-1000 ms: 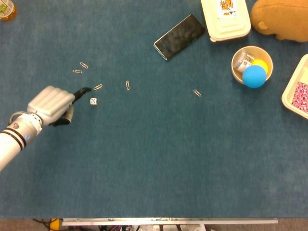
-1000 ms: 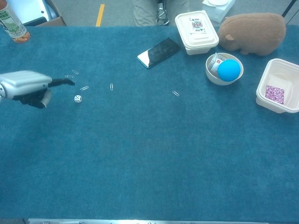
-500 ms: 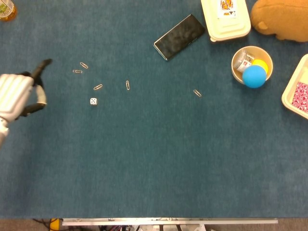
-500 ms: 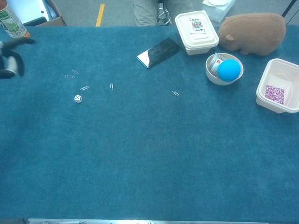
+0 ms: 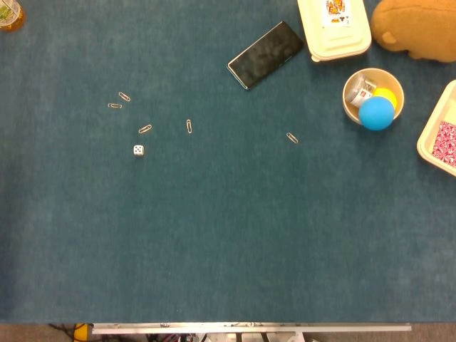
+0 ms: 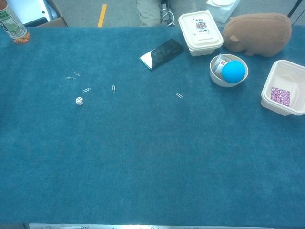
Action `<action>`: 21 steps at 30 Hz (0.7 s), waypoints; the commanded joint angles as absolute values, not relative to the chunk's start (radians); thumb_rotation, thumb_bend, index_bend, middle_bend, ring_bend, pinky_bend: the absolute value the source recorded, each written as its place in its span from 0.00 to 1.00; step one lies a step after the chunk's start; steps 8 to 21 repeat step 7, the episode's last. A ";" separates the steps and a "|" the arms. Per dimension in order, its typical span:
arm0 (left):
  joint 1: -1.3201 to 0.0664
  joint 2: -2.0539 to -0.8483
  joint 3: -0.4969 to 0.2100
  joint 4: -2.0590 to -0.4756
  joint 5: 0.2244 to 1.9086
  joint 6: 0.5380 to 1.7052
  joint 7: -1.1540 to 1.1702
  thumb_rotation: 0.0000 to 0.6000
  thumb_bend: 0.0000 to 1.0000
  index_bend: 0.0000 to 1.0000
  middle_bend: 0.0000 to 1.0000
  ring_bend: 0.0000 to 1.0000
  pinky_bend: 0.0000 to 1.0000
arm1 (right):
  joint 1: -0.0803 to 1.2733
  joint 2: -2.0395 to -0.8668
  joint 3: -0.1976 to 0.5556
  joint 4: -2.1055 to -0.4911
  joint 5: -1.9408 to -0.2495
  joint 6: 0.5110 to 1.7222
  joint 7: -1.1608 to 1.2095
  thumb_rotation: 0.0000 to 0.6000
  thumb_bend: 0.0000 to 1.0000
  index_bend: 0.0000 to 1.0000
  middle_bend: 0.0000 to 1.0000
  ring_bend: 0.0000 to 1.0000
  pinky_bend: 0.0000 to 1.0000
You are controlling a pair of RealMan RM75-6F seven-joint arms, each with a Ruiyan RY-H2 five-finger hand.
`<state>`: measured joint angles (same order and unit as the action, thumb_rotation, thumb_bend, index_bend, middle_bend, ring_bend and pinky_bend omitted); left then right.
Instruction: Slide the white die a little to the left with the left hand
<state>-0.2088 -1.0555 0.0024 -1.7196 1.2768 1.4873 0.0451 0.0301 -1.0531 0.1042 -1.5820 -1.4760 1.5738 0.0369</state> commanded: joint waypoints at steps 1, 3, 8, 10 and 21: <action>-0.180 -1.052 0.000 -1.729 1.279 1.513 0.045 0.48 0.56 0.03 0.24 0.15 0.13 | 0.030 -1.052 0.105 -1.584 -1.478 1.575 0.039 1.00 0.08 0.30 0.29 0.16 0.25; -0.168 -1.053 -0.002 -1.732 1.282 1.523 0.048 0.49 0.56 0.03 0.24 0.15 0.13 | 0.030 -1.051 0.106 -1.585 -1.478 1.575 0.043 1.00 0.08 0.30 0.29 0.16 0.25; -0.150 -1.059 -0.011 -1.735 1.290 1.533 0.045 0.50 0.56 0.03 0.24 0.15 0.13 | 0.031 -1.050 0.105 -1.588 -1.481 1.571 0.048 1.00 0.08 0.30 0.29 0.16 0.25; -0.150 -1.059 -0.011 -1.735 1.290 1.533 0.045 0.50 0.56 0.03 0.24 0.15 0.13 | 0.031 -1.050 0.105 -1.588 -1.481 1.571 0.048 1.00 0.08 0.30 0.29 0.16 0.25; -0.150 -1.059 -0.011 -1.735 1.290 1.533 0.045 0.50 0.56 0.03 0.24 0.15 0.13 | 0.031 -1.050 0.105 -1.588 -1.481 1.571 0.048 1.00 0.08 0.30 0.29 0.16 0.25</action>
